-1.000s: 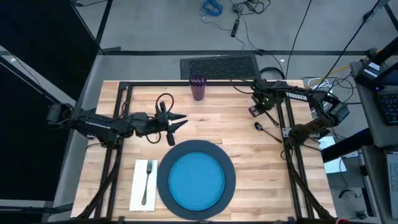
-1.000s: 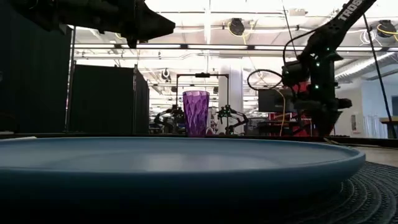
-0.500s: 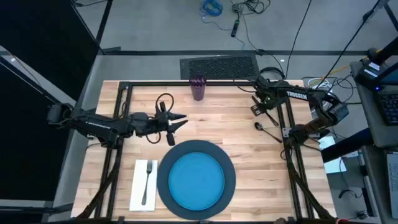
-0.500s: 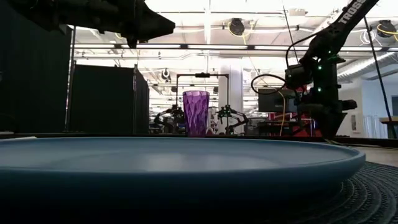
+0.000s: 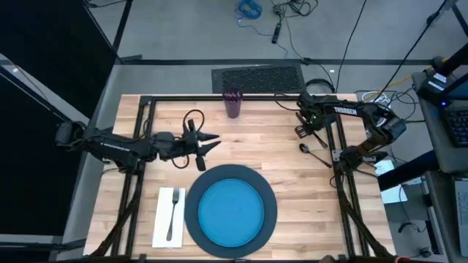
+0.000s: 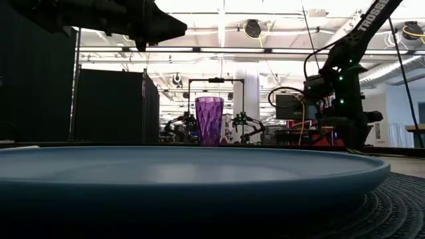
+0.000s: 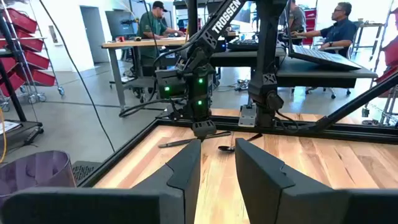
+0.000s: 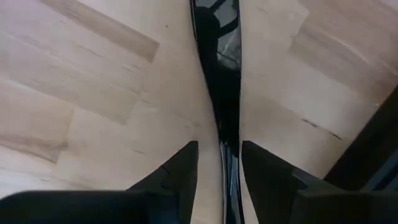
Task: Set table place
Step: Move the black table knife to the right of the dark blue placemat
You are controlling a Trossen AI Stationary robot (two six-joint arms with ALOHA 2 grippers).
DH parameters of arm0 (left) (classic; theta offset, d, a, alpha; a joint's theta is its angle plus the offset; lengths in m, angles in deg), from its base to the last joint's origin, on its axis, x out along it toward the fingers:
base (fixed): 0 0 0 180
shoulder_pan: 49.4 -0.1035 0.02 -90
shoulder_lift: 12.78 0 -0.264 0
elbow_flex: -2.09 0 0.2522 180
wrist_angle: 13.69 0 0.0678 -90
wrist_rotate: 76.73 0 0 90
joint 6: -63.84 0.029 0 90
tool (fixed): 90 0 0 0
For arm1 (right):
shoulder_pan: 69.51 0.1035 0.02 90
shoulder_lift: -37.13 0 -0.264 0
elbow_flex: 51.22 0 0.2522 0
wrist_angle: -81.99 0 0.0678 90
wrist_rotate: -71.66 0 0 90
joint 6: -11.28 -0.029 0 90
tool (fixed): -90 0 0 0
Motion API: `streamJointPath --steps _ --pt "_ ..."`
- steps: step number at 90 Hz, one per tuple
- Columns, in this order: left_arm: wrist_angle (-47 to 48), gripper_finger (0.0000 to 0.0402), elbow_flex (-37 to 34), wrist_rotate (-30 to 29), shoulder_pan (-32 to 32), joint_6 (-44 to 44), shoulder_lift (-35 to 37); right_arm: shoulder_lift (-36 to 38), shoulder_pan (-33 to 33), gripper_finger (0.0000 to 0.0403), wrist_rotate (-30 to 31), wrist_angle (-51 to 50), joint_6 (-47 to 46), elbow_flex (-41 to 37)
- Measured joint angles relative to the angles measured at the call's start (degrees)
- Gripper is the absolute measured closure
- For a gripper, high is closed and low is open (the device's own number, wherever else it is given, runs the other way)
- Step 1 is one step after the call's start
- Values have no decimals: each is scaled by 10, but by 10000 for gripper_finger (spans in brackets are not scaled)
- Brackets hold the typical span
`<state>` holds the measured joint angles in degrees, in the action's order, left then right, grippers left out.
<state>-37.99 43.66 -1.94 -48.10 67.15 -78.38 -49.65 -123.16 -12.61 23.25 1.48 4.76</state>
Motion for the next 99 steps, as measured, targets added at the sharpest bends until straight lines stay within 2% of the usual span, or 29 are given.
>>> streamJointPath --steps 26,38,60,99 --pt "0 317 0 0 0 0 0 0 0 396 5 -1 1 1" --pt "0 317 0 0 0 0 0 0 1 395 -6 11 -27 1" --pt "0 317 0 0 0 0 0 1 23 401 -71 84 -83 2" --pt "-1 317 8 0 8 0 0 -1 165 403 -78 132 -212 0"
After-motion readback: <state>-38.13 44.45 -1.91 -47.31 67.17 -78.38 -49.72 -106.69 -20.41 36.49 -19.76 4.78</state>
